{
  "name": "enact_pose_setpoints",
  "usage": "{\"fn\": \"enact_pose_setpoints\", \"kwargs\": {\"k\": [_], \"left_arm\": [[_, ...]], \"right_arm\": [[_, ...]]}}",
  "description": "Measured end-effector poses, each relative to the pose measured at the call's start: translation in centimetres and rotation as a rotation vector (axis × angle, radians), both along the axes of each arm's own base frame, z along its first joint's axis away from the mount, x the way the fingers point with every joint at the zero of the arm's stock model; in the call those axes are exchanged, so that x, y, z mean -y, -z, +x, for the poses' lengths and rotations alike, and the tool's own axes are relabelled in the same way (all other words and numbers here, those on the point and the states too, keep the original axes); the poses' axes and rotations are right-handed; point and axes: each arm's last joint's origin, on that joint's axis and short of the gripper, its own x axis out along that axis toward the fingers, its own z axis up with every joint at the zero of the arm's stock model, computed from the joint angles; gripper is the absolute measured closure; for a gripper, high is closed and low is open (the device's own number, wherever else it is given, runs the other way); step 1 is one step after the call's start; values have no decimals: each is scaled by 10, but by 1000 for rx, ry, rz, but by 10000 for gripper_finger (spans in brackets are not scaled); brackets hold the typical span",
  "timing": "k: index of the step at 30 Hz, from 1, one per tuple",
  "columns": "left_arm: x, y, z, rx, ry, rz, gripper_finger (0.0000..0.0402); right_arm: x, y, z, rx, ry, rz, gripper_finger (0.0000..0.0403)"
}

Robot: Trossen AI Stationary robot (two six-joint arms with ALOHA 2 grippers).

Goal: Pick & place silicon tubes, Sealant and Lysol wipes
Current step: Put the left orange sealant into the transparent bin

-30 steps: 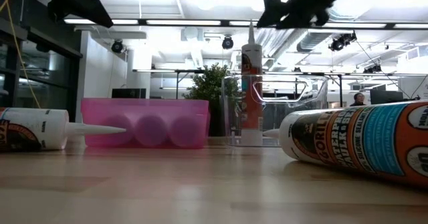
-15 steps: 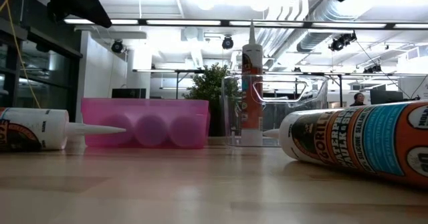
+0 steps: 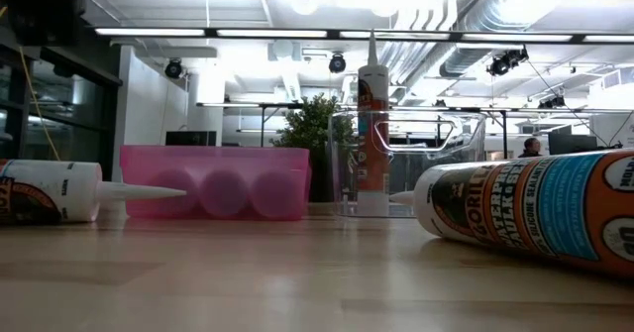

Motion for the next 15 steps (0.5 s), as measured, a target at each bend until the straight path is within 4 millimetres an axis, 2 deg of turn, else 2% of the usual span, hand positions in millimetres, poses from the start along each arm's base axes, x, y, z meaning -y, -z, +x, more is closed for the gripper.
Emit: {"fn": "enact_pose_setpoints", "kwargs": {"k": [8,11,15], "left_arm": [[13,18,8,-211,49,-114,402],[24,24,1,-285,78,-111,402],[41,28,-11,-280,56,-47,402]], "right_arm": [[-15,2,-7,-19,-29,-8,96],[-22,2,-11,-19,-35,-8,96],[-30,2,-16,-17,-39,-6,96]]}}
